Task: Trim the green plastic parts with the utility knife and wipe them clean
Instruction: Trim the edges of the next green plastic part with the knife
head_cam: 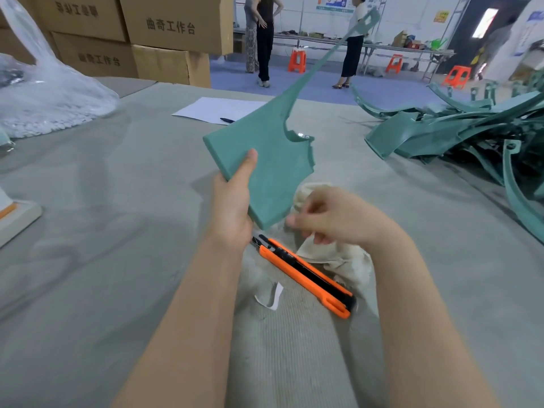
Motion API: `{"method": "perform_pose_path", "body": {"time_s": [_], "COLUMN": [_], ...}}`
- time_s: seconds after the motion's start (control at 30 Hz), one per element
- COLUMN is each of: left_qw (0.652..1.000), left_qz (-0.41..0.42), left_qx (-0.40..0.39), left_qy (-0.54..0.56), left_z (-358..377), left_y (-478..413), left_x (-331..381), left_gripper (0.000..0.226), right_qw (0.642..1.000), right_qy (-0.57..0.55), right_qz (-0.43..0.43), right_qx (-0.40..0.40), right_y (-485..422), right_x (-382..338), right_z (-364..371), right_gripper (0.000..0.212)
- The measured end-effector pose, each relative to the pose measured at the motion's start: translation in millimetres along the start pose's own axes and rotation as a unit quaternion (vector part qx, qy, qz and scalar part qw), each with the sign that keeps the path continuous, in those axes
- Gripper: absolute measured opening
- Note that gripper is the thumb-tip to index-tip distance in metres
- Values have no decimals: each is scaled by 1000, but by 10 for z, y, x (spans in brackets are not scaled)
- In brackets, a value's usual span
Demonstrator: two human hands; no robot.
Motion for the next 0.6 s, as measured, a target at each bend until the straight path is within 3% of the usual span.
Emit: {"method": "perform_pose_path", "body": {"time_s": [0.07,0.13,0.27,0.33,0.4,0.43,0.5,0.6], "left_qw": [1000,1000,999,999,998,998,998,996], "left_qz": [6,10,11,10,4,4,15,60], "left_qx": [9,11,17,23,24,21,15,15], "left_qy": [8,18,31,46,61,65,56,-65], "left_z": [-10,-8,-4,-9,-12,-11,-6,-22], "left_y": [-2,-1,-4,-12,-15,-15,-10,-19], "left_x": [17,23,16,19,23,27,38,35], "left_gripper": [7,7,8,12,14,13,8,5], "right_qw": [981,952,949,973,996,989,929,861], "right_qy": [173,283,299,218,25,-105,-334,-414], "right_qz": [13,25,21,36,83,103,117,101], "right_qx": [-88,-117,-93,-69,-20,15,104,279], "right_y": [9,-20,-75,-82,-70,-72,-92,-93], "right_x": [-62,-94,-84,1,112,169,270,394], "right_z": [184,353,425,290,135,67,-62,-263], "right_gripper": [38,48,46,41,29,24,22,25]}}
Point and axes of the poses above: each hand's wrist, its own y-axis away from the middle knuckle, its own z-axis out of the palm, x = y × z, the point moved 3 cm from there along -y, towards the middle knuckle, and after that the axes turned 4 degrees about z, right-handed, at the moved point
